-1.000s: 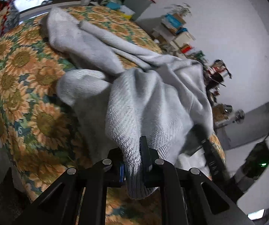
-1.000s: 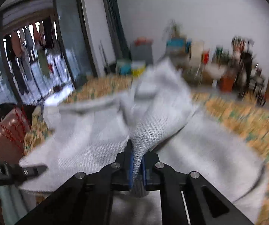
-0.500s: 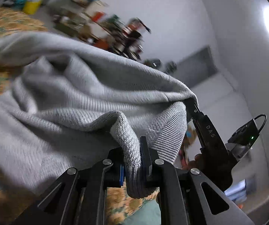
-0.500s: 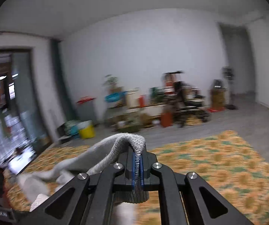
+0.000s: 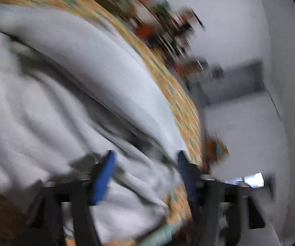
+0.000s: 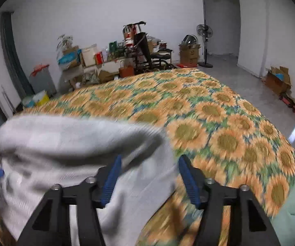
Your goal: Fold clothes
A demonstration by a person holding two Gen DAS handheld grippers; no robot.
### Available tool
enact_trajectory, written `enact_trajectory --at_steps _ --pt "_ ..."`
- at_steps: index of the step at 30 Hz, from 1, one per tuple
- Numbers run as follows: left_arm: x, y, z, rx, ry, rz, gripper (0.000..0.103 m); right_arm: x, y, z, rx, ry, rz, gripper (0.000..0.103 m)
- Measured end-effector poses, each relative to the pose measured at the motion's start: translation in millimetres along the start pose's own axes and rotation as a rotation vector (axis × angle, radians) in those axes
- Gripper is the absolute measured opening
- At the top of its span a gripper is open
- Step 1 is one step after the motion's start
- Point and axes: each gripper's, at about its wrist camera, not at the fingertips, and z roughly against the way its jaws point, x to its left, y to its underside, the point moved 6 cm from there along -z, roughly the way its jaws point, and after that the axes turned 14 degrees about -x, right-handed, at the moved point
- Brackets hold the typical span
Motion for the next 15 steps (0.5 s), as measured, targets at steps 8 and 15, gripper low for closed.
enact_trajectory --at_steps 8,15 --pt "80.4 -30.1 61.2 -0.111 -0.134 0.084 0.071 113.5 35.9 34.0 -0.029 -0.220 0.290 0.073" --pt "121.8 -44.9 90.2 -0.157 -0.247 0.097 0.072 123.5 25.6 5.7 -0.015 -0.228 0.287 0.020"
